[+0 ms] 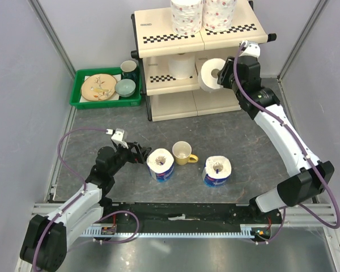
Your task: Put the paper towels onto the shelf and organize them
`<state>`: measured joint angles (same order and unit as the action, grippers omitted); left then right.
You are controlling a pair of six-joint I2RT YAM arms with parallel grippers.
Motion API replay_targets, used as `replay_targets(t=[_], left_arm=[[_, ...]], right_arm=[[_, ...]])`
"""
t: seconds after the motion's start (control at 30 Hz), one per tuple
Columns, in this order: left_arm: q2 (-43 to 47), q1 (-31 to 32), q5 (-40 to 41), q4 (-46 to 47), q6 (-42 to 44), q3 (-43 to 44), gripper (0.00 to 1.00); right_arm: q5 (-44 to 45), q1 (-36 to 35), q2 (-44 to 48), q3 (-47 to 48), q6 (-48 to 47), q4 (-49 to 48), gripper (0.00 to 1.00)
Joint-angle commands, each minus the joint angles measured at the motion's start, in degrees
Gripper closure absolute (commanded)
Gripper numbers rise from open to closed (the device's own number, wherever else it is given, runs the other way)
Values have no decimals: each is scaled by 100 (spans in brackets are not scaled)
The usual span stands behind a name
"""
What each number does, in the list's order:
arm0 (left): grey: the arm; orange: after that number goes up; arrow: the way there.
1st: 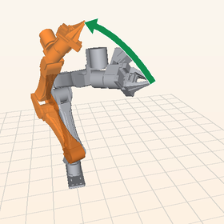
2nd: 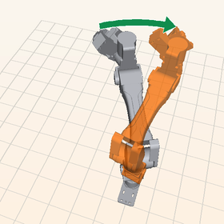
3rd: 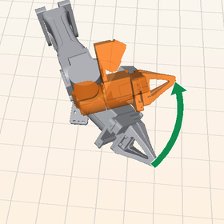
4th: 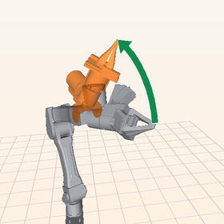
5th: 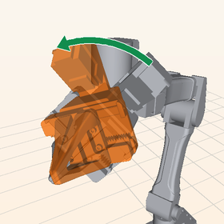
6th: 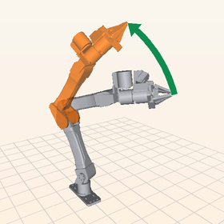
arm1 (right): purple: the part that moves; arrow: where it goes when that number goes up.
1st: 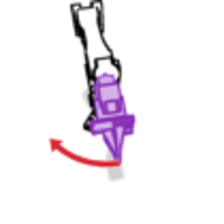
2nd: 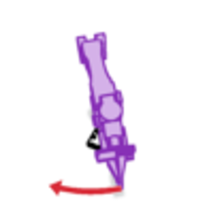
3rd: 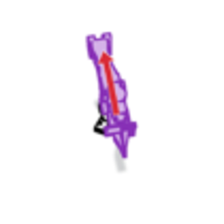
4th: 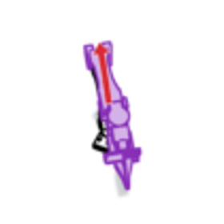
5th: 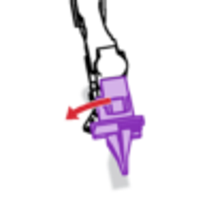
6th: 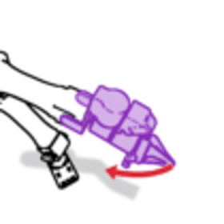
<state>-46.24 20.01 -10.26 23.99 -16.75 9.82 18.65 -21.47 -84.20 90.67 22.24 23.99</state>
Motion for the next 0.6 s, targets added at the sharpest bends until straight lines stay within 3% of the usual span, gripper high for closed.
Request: replay_targets(t=[0.0, 0.57], left_arm=[[80, 20, -257, 431, 357, -51, 0], [80, 20, -582, 343, 418, -42, 1]], right_arm=[[-406, 170, -166, 635, -36, -904, 72], [-986, 592, -1326, 1418, 123, -1238, 73]])
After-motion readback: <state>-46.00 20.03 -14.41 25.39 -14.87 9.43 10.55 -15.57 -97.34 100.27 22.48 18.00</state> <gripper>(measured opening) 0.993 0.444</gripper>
